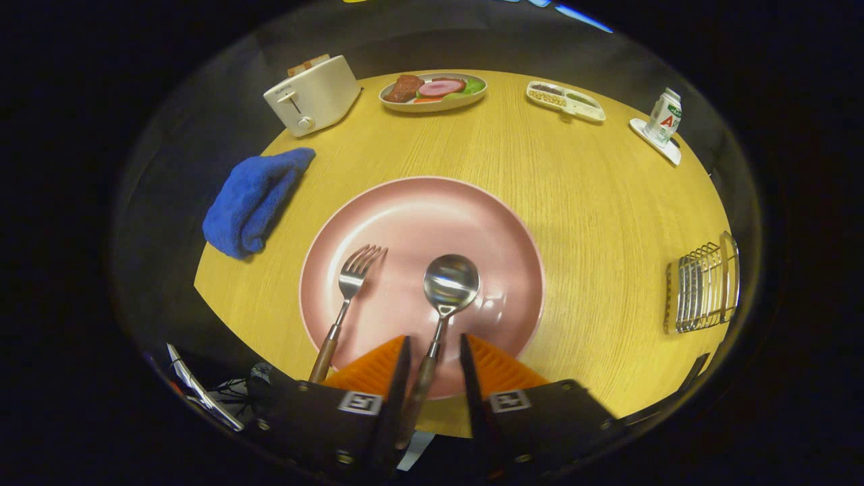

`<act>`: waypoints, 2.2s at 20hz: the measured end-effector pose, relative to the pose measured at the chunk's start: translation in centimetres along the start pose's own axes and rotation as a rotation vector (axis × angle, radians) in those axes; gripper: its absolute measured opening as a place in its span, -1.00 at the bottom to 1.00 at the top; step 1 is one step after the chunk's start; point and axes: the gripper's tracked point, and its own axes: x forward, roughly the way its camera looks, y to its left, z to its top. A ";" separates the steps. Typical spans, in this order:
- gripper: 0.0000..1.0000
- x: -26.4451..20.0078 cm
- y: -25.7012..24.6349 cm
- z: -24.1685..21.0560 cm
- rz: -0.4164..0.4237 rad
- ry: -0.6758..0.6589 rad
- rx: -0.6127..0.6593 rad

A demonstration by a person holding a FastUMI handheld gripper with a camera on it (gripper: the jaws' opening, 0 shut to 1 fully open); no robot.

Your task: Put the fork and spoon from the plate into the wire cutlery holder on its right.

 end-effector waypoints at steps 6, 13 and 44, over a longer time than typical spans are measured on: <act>-0.83 0.1 -0.4 0.3 -0.013 0.029 0.045; -0.83 -0.8 -0.6 1.7 0.021 -0.013 0.090; -0.97 -14.8 -24.0 1.7 -0.231 -0.208 0.445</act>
